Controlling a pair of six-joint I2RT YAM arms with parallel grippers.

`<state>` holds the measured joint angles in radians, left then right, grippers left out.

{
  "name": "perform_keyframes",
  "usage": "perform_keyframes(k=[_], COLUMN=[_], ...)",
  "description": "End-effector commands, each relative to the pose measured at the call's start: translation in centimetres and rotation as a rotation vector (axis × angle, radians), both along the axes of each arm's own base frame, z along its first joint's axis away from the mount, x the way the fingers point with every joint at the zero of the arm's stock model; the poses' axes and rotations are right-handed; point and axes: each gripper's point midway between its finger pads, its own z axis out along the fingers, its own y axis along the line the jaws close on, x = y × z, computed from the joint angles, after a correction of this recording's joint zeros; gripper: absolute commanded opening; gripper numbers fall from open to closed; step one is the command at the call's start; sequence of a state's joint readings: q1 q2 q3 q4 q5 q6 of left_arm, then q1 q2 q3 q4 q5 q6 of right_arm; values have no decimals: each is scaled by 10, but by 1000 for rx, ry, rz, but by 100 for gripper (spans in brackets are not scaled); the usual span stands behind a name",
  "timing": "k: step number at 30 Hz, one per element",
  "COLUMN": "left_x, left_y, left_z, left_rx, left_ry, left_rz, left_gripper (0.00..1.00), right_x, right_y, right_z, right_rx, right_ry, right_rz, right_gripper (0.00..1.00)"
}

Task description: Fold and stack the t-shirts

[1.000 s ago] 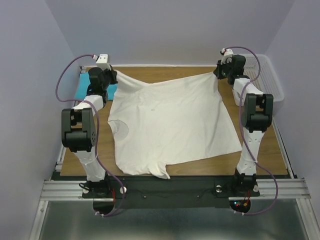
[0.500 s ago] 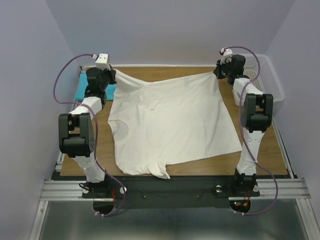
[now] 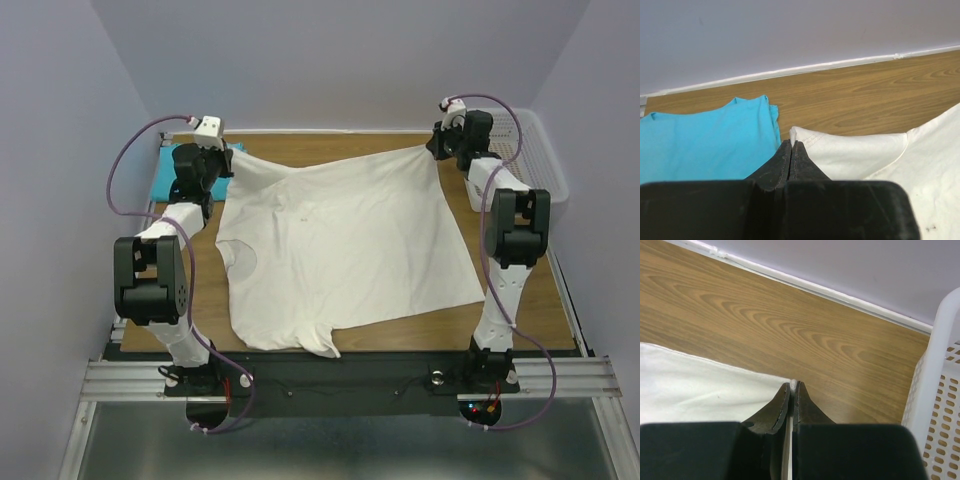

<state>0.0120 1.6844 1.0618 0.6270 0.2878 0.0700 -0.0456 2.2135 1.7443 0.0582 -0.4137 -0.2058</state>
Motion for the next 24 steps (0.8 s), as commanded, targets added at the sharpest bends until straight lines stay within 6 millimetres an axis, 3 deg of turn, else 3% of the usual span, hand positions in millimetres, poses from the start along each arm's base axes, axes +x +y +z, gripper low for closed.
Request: perform_keyframes(k=[1,10,14,24], left_x=[-7,-21,-27,-43], left_y=[-7,-24,-20,-18], left_z=[43,34,32,40], left_rx=[25,63,71,87], left_ry=[-120,-111,-107,-127], left_rz=[-33,-51,-29,-18], left_gripper=[0,0,0,0], right_x=[-1,-17,-23,-31], right_y=[-9,-16,-23,-17], right_z=[62,71,69,64], right_rx=[-9,-7,-6,15], right_ry=[-134,-142,-136,-121], right_rz=[-6,-2,-13,13], right_gripper=[1,1,1,1])
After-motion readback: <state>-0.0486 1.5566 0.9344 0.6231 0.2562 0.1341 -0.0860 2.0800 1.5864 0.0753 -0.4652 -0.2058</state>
